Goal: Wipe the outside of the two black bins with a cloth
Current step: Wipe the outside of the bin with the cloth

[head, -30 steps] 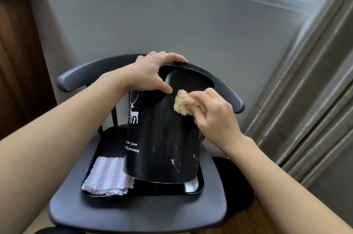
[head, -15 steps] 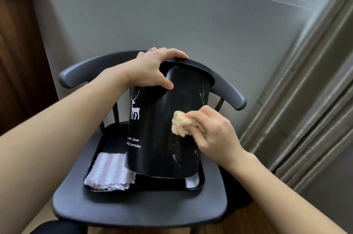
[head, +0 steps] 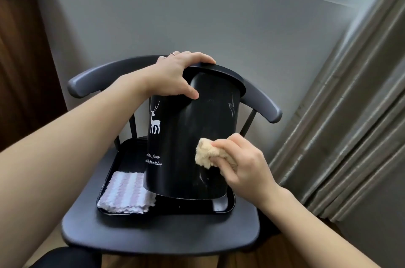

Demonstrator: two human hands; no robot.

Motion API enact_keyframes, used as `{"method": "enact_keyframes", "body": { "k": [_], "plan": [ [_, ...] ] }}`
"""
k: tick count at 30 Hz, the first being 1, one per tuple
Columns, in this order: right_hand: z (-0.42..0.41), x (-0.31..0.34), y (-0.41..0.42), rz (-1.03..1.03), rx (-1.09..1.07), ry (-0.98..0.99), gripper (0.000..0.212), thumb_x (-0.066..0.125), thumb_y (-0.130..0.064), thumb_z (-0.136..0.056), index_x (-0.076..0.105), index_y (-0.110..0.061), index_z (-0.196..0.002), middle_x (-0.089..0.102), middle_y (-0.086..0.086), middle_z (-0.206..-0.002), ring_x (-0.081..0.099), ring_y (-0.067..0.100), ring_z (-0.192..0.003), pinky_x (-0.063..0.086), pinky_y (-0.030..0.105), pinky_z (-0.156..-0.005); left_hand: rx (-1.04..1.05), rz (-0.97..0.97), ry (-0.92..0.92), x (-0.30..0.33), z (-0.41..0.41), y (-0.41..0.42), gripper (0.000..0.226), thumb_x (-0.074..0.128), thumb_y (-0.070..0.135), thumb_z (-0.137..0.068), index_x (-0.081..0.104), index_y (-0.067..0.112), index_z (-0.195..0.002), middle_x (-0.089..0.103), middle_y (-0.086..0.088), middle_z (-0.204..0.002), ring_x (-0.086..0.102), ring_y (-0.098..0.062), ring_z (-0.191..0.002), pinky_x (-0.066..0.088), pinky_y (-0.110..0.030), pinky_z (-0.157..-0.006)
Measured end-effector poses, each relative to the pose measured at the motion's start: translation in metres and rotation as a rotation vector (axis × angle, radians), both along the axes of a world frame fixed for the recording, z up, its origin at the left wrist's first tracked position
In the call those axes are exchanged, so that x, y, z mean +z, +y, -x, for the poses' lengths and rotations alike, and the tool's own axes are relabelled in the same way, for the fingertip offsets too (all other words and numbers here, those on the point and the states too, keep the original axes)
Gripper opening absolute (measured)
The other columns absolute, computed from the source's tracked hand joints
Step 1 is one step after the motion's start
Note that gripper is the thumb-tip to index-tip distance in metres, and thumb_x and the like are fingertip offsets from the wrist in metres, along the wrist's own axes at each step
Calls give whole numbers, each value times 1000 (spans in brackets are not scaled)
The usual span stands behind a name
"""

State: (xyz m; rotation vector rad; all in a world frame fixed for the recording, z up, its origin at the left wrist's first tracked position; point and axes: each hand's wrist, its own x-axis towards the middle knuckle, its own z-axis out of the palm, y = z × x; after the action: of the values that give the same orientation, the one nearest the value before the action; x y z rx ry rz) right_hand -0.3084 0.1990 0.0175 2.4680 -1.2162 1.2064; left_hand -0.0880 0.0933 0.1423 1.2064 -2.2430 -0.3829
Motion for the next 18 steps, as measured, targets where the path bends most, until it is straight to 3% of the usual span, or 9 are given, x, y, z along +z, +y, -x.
{"method": "enact_keyframes", "body": {
  "k": [5,12,18],
  "plan": [
    [0,-23,12,-25,76,27,24,76,-14,-85,71,-8,-108,58,4,-86,57,21,-73,53,35,-63,9,-18,14,0,-1,-1,78,81,17,-79,47,56,-137,43,26,-116,27,-3,-121,20,-27,-104],
    [6,-32,20,-20,117,208,21,72,-20,-89,72,-11,-107,61,5,-89,59,24,-76,54,35,-57,12,-18,16,-1,-2,-1,79,80,16,-80,46,56,-138,44,20,-125,30,-12,-137,22,-28,-107],
    [-6,-13,5,45,-20,-22,21,72,-19,-88,72,-7,-104,60,4,-84,59,24,-72,54,38,-63,31,-16,9,0,-2,2,79,81,16,-81,46,52,-141,41,21,-122,30,-8,-133,20,-27,-106]
  ]
}}
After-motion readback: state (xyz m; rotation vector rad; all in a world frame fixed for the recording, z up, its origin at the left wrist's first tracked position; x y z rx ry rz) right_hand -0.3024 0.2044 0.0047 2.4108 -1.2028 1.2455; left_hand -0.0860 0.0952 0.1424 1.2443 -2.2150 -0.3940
